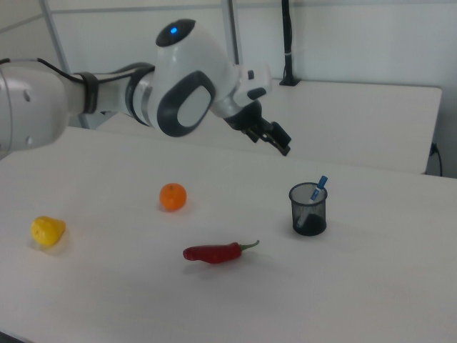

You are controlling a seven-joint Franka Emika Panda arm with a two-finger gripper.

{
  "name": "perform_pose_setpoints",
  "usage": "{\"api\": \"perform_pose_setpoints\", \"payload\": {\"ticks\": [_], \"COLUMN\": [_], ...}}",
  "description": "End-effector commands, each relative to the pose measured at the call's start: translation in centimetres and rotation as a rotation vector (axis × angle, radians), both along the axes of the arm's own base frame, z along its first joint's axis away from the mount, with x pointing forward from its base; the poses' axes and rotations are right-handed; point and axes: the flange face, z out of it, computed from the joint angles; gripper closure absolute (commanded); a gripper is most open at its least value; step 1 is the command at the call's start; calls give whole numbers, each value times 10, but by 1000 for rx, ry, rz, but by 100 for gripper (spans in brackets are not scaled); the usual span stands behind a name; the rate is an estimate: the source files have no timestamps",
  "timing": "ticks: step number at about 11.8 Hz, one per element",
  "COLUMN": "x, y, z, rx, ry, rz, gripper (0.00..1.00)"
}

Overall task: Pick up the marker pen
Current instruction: 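Move the gripper over the black mesh pen cup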

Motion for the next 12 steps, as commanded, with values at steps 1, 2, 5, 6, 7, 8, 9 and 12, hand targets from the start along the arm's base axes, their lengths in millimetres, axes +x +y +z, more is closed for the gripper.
{"api": "perform_pose_setpoints", "payload": {"ticks": [1, 2, 5, 6, 7, 8, 9, 12], "x": [17, 23, 30, 32, 35, 37, 37, 50], "y": [-12, -14, -29, -31, -33, -36, -44, -48], "z": [-34, -39, -58, -69, -70, -75, -78, -89], "rx": [-11, -22, -51, -55, -62, -70, -69, -76], "ry": [-56, -87, -144, -147, -165, -176, -193, -224], "rz": [-49, -57, -75, -79, -81, -86, -107, -124], "gripper": [4, 5, 9, 10, 10, 10, 14, 27]}}
